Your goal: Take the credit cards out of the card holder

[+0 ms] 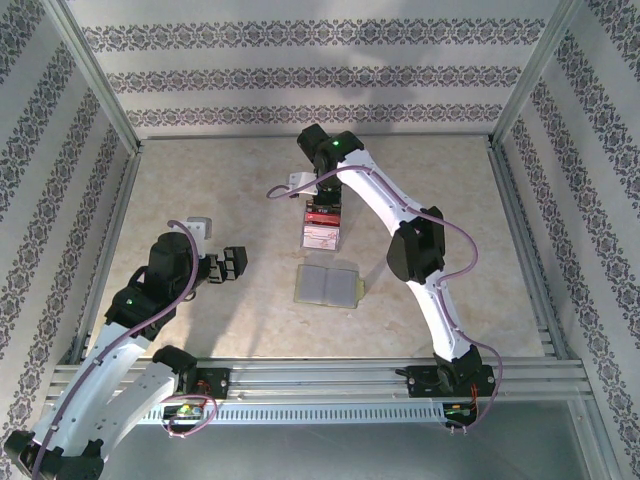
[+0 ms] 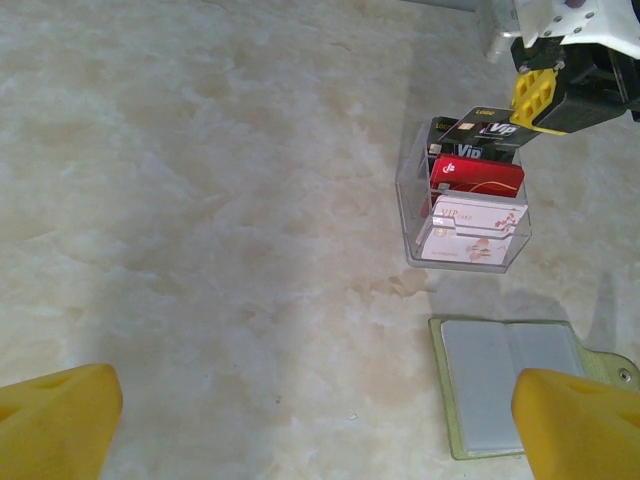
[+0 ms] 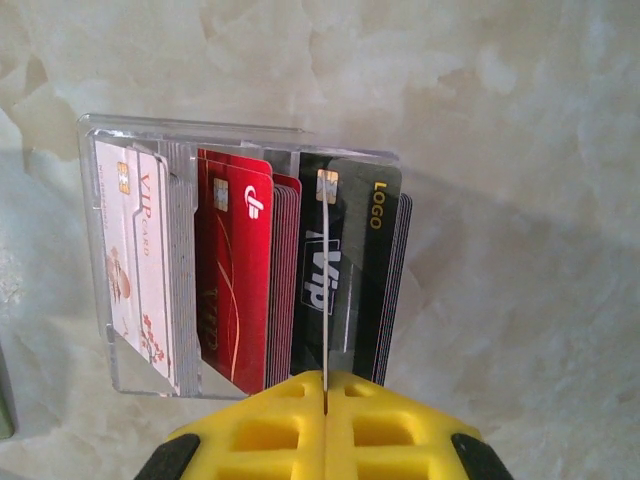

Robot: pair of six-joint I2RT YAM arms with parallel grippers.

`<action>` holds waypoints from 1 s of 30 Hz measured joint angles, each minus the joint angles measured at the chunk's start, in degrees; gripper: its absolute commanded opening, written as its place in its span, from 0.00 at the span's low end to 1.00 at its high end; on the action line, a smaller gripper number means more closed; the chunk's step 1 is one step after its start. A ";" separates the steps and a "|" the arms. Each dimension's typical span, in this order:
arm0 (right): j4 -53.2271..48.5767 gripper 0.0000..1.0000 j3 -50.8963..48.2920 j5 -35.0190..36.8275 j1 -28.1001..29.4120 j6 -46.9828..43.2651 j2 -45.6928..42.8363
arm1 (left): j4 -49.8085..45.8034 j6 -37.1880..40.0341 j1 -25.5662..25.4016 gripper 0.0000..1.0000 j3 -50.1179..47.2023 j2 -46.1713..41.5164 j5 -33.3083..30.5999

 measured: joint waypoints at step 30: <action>2.54 0.31 0.26 2.54 -1.44 6.27 -0.92 | 0.39 -4.72 0.00 1.00 -1.31 6.99 4.98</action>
